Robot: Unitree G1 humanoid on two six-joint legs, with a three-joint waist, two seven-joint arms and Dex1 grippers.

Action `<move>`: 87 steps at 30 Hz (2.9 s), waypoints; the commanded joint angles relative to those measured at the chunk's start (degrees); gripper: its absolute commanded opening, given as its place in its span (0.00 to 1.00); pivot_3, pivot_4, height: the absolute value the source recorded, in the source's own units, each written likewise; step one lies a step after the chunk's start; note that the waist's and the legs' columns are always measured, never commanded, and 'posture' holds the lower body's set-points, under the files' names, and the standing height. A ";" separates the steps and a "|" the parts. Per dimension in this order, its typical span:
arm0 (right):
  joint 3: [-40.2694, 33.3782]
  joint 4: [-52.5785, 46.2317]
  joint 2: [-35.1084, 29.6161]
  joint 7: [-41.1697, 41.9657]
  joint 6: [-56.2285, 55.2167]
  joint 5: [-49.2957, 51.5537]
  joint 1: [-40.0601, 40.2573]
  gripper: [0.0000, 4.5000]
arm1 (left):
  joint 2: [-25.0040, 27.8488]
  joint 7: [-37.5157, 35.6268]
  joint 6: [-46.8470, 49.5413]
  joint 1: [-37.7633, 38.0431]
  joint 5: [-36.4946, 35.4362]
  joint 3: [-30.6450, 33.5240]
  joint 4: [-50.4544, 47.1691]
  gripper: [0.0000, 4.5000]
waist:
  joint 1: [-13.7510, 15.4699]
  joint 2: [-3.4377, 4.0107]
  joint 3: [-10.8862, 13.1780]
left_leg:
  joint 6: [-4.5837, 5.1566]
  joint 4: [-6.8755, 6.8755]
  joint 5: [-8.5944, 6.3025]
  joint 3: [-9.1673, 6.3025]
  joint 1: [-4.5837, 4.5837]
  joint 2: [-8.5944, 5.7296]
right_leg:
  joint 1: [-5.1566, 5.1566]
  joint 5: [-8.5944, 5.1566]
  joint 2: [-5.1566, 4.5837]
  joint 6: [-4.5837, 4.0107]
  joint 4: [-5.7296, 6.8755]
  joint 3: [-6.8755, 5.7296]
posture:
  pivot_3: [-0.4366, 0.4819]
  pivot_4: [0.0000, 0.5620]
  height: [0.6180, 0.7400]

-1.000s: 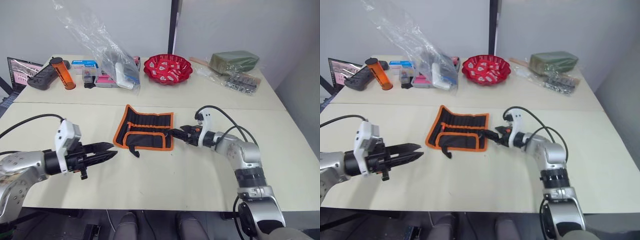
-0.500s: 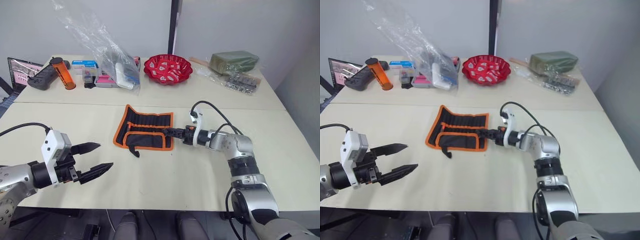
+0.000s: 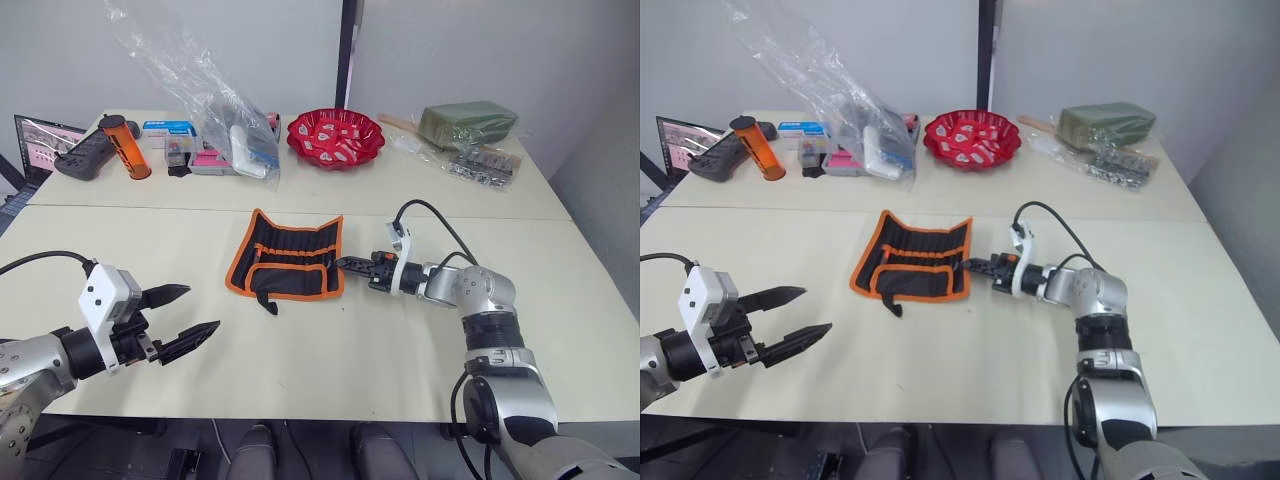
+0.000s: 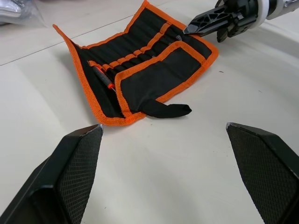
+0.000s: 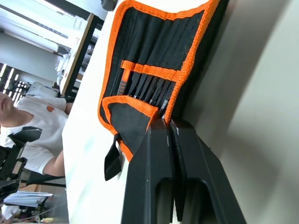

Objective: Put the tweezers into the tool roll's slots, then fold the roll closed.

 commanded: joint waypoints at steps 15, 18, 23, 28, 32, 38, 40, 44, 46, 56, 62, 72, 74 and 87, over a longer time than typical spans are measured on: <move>4.33 -12.84 -10.24 3.19 6.56 1.61 -0.93 0.01 | -5.13 2.19 -4.82 -1.05 4.02 -6.97 1.65 1.00 | -0.28 0.03 0.02 | 0.01 0.03 0.00 0.03 -0.06 0.00 | -0.05 -0.01 0.01 0.04 0.00 0.03 | 0.48 0.27 1.00; 6.86 -18.63 -6.23 -2.40 6.30 0.08 -0.87 0.01 | -5.78 3.07 -5.49 -0.90 5.09 -8.30 1.22 1.00 | -0.30 0.03 0.02 | 0.00 0.04 0.00 0.03 -0.06 0.01 | -0.05 0.00 0.02 0.03 0.01 0.03 | 0.48 0.27 1.00; 6.72 -20.63 0.46 -8.82 5.92 -0.89 -0.98 0.01 | -6.18 4.61 -7.43 0.11 8.96 -9.51 1.28 1.00 | 0.05 0.03 0.02 | 0.00 0.04 0.00 0.02 -0.08 0.00 | -0.05 0.05 0.01 -0.03 0.01 0.04 | 0.48 0.27 1.00; 7.63 -17.89 4.62 -14.01 4.64 -3.80 -0.53 0.01 | -6.55 5.13 -7.52 1.53 8.75 -8.68 -0.04 1.00 | 0.11 0.03 0.02 | 0.00 0.06 0.00 0.02 -0.09 0.00 | -0.06 0.10 0.00 -0.08 0.03 0.03 | 0.48 0.27 1.00; 9.39 -15.85 5.32 -14.02 1.51 -6.06 -0.07 0.01 | -6.37 5.27 -7.38 1.59 8.51 -8.24 -0.11 1.00 | 0.07 0.03 0.02 | 0.00 0.06 0.00 0.03 -0.09 0.00 | -0.06 0.12 0.00 -0.11 0.02 0.03 | 0.48 0.27 1.00; 8.20 -12.45 6.14 -10.77 2.94 -3.41 0.52 0.19 | -5.84 5.17 -7.00 0.61 8.11 -7.58 0.30 1.00 | 0.06 0.03 0.02 | 0.01 0.06 0.00 0.02 -0.09 0.00 | -0.05 0.13 0.01 -0.12 0.03 0.02 | 0.48 0.27 1.00; 9.49 -12.61 5.05 -7.75 2.53 -3.19 1.34 0.36 | -5.53 5.02 -6.86 0.12 8.29 -7.70 0.60 1.00 | 0.08 0.04 0.02 | 0.01 0.06 0.00 0.02 -0.09 0.00 | -0.04 0.13 0.01 -0.12 0.03 0.02 | 0.48 0.27 1.00; 9.00 -12.01 4.46 -5.34 2.08 -2.89 1.37 0.66 | -4.52 4.71 -6.32 -0.48 8.51 -8.25 0.80 1.00 | 0.03 0.04 0.01 | 0.00 0.06 0.00 0.02 -0.08 0.00 | -0.04 0.13 0.01 -0.11 0.03 0.02 | 0.48 0.27 1.00; 8.87 -12.03 3.82 -4.22 1.31 -2.85 1.51 0.81 | -4.53 4.78 -6.07 -0.92 7.67 -8.23 0.73 1.00 | 0.03 0.04 0.01 | 0.00 0.06 0.00 0.02 -0.08 0.00 | -0.04 0.13 0.01 -0.11 0.03 0.02 | 0.48 0.27 1.00; 12.29 -15.29 -0.92 4.30 -5.30 -3.54 3.95 1.00 | -3.03 3.93 -4.93 -3.89 7.23 -8.49 2.81 1.00 | 0.07 0.04 0.01 | 0.01 0.09 0.01 0.02 -0.08 0.00 | -0.02 0.10 0.02 -0.03 0.03 0.01 | 0.48 0.27 1.00; 15.72 -14.24 -2.53 8.89 -11.46 -5.99 4.43 0.73 | -2.44 3.57 -5.02 -5.37 7.39 -9.04 4.04 1.00 | -0.01 0.04 0.01 | 0.00 0.08 0.00 0.02 -0.08 0.01 | -0.04 0.07 0.02 0.01 0.03 0.02 | 0.48 0.27 1.00; 26.00 -11.04 -4.35 13.62 -37.72 -20.95 8.27 0.01 | -4.76 6.52 -3.55 -8.39 6.74 -10.45 6.16 1.00 | 0.20 0.03 0.01 | 0.00 0.10 0.00 0.02 -0.08 0.00 | -0.01 0.03 0.02 0.10 0.03 0.01 | 0.48 0.27 1.00; 26.16 -9.81 -4.40 13.06 -40.43 -22.71 8.73 0.01 | -6.79 8.39 -1.78 -10.21 4.53 -10.10 6.74 1.00 | 0.19 0.03 0.01 | 0.00 0.11 0.01 0.02 -0.08 -0.01 | 0.00 0.04 0.01 0.11 0.04 0.01 | 0.48 0.27 1.00; 26.07 -9.58 -3.93 11.65 -38.53 -24.67 10.80 0.01 | -17.77 15.30 2.19 -22.75 4.82 -17.32 18.08 1.00 | 0.49 -0.02 -0.02 | 0.00 0.19 0.01 -0.04 0.51 -0.04 | 0.69 0.03 0.02 0.27 0.00 0.01 | 0.48 0.27 1.00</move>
